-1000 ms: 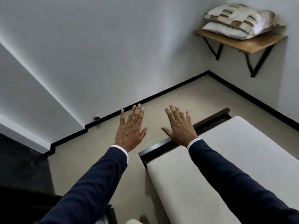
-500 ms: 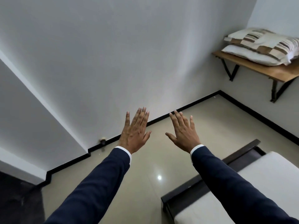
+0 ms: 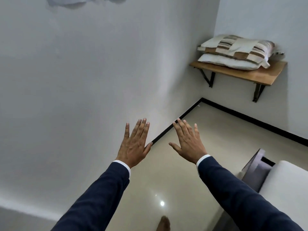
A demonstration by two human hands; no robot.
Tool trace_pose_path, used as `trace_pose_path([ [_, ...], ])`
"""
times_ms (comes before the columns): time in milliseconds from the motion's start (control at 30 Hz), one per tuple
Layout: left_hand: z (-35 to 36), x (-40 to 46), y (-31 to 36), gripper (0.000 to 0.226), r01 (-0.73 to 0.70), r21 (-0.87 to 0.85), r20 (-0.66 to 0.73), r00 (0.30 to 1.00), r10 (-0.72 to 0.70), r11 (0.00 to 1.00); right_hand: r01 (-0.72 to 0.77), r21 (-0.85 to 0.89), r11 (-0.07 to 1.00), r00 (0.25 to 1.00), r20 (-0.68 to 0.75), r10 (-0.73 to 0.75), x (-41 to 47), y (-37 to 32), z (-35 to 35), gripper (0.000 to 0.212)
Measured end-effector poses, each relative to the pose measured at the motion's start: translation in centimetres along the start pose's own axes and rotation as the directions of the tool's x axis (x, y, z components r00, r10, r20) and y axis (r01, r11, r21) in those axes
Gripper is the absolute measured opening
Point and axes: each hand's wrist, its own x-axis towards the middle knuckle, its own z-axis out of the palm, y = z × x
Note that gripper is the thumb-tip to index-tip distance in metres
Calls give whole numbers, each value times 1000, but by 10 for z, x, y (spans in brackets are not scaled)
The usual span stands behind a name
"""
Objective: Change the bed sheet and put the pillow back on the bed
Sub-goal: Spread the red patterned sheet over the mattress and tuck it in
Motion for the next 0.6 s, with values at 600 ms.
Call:
trace_pose_path([
  [600,107,443,72,75,-526,-157,-127,850,511,836,-524,-73,849,848,-143,511,188,265,-4,84],
])
